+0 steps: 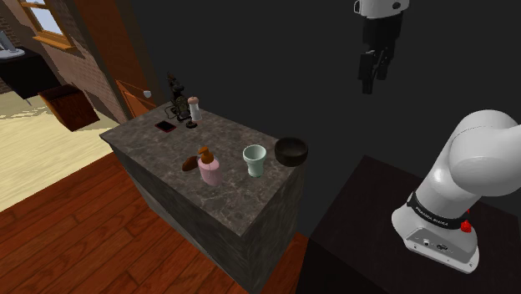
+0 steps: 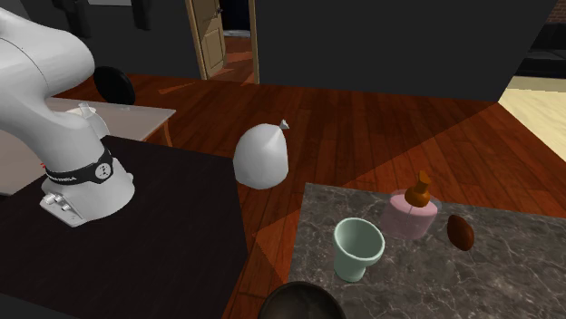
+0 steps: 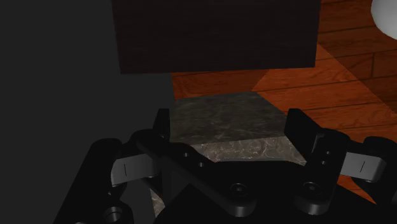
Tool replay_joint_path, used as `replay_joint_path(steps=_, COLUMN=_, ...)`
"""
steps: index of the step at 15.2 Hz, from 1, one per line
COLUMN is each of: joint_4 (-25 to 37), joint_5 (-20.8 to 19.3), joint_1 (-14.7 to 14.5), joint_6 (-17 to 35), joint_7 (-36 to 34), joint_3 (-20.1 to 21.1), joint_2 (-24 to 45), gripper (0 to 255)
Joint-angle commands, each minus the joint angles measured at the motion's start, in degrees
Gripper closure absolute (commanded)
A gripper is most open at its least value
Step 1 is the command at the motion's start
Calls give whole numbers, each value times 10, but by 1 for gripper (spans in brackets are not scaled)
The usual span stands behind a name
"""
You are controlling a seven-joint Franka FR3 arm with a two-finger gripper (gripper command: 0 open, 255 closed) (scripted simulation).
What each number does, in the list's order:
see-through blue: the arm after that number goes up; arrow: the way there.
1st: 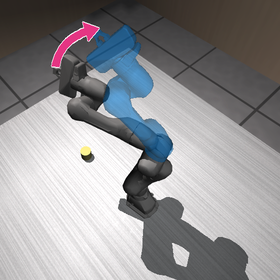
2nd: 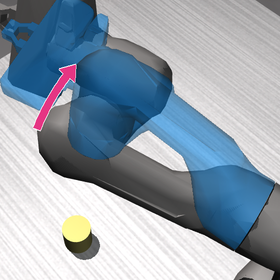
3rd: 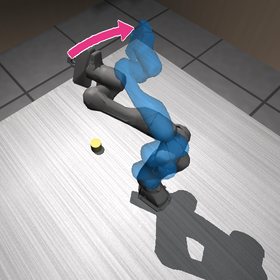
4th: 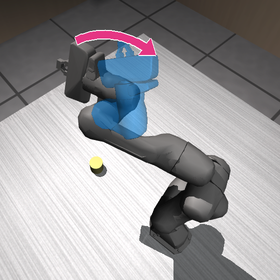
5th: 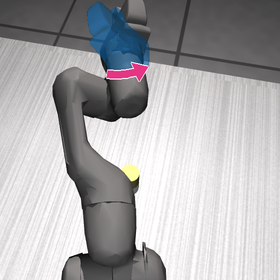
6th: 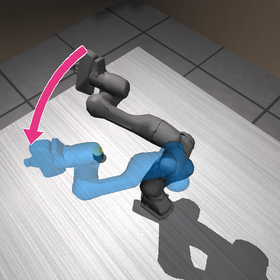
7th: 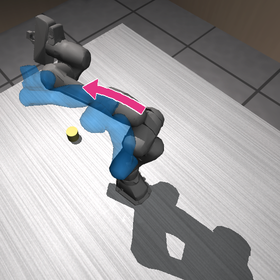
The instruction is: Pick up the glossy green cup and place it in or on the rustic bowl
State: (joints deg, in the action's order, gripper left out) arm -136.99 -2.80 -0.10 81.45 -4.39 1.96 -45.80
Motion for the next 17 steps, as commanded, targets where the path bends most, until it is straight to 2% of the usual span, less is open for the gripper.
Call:
replay_joint_path(steps=1, joint_4=0, joint_5=0, joint_1=0, joint_6=0, joint_7=0, joint_3=0, joint_2=0, gripper=0)
replay_joint_path(steps=9, joint_4=-42, joint_5=5, joint_1=-8, joint_6=169, joint_7=-21, joint_3=21, joint_2=112, gripper=0)
replay_joint_path(steps=17, joint_4=-30, joint_5=-5, joint_1=-10, joint_6=324, joint_7=-46, joint_3=43, joint_2=265, gripper=0)
